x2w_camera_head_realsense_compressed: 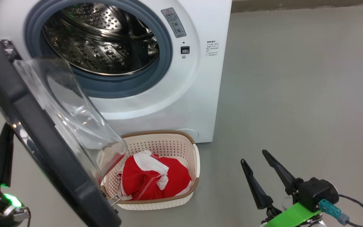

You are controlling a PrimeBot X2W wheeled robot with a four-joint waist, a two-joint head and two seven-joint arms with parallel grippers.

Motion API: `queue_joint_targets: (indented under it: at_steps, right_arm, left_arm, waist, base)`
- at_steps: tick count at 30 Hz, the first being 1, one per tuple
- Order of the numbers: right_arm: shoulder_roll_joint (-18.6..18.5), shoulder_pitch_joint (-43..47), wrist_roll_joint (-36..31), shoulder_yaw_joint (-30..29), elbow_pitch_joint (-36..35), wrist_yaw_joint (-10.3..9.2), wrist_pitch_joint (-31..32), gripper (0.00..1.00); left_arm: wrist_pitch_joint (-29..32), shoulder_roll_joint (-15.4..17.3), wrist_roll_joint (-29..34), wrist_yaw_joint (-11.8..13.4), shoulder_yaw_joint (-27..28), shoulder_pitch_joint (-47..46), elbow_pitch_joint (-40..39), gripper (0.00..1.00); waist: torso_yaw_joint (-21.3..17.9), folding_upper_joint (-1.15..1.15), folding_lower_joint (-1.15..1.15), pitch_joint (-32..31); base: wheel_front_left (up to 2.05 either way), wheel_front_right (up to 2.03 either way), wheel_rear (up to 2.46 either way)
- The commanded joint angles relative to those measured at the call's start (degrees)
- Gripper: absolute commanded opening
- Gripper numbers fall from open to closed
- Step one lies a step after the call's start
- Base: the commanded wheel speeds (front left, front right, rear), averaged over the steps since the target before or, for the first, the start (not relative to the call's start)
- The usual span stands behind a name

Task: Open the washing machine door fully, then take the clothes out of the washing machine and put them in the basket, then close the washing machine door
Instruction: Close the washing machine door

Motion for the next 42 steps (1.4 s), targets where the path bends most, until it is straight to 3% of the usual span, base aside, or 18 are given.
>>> queue_joint_targets:
  at_steps: [1, 19, 31, 42]
  right_arm:
    - [0.17, -2.61, 0.49, 0.78, -1.37, 0.28, -0.37, 1.00]
    - [-0.37, -4.46, 0.45, 1.04, -1.43, 0.28, -0.37, 1.00]
    - [-0.46, -6.66, -0.17, 0.64, -2.11, 0.28, -0.37, 1.00]
    - [-0.57, -9.22, -0.97, 0.91, -2.65, 0.28, -0.37, 1.00]
  left_arm:
    - [0.24, 1.02, -0.77, 0.05, 0.66, -1.07, -1.82, 0.00]
    - [-6.31, 1.02, -8.33, -2.57, -5.37, -8.87, 3.70, 0.00]
    - [-8.40, 1.12, -8.74, -5.55, -7.72, -19.88, 10.11, 0.00]
    - [-9.13, 1.48, -8.74, -8.31, -8.64, -31.32, 18.68, 0.00]
  waist:
    - [-0.53, 0.00, 0.00, 0.41]
    - [-5.53, 0.00, 0.00, 4.08]
    - [-8.99, 0.00, 0.00, 9.91]
    - [-9.52, 0.00, 0.00, 15.42]
  base:
    - [0.00, 0.00, 0.00]
    - [0.00, 0.00, 0.00]
    - [0.00, 0.00, 0.00]
    - [0.00, 0.00, 0.00]
